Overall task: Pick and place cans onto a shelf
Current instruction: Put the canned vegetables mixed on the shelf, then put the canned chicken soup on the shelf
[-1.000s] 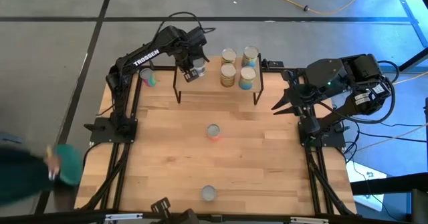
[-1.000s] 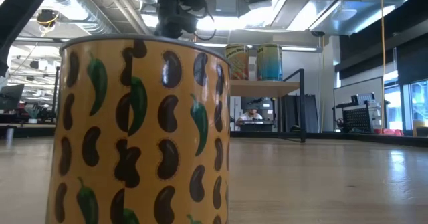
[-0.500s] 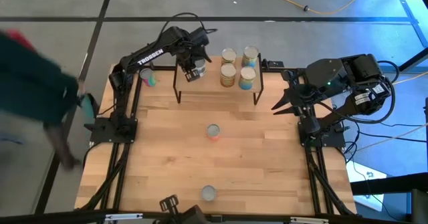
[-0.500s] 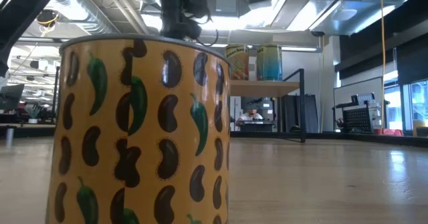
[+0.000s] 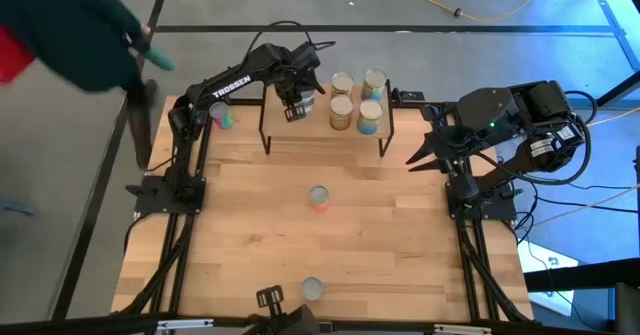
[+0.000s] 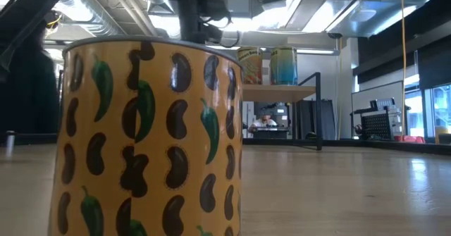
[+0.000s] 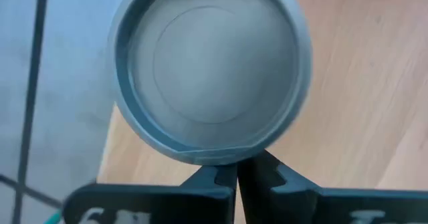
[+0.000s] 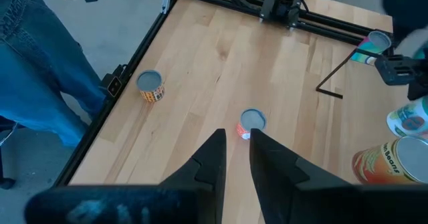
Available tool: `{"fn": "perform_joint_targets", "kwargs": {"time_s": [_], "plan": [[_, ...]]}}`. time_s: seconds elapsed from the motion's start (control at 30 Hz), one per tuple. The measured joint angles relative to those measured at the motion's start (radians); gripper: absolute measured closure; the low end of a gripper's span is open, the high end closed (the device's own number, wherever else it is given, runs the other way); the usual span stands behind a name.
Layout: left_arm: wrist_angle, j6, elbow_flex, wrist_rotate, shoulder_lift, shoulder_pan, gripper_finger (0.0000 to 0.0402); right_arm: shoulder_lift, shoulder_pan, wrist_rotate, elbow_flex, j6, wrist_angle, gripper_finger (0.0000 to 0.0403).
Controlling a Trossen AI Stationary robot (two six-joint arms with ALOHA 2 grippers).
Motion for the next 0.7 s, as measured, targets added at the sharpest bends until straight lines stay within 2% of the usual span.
{"fn": "perform_joint_targets", "kwargs": {"time_s": [0.43,0.57,0.7], "plan": [[0.084,0.056,0.0,-0.023,0.0,-0.024,0.0401,0.0,0.0,0.0,0.0,0.0,0.018,0.0334],[0.025,0.04,0.0,-0.07,-0.004,-0.03,0.0401,0.0,0.0,0.0,0.0,0.0,0.018,0.0334],[-0.116,-0.036,0.015,-0.128,-0.035,-0.043,0.0401,0.0,0.0,0.0,0.0,0.0,0.018,0.0334]]}}
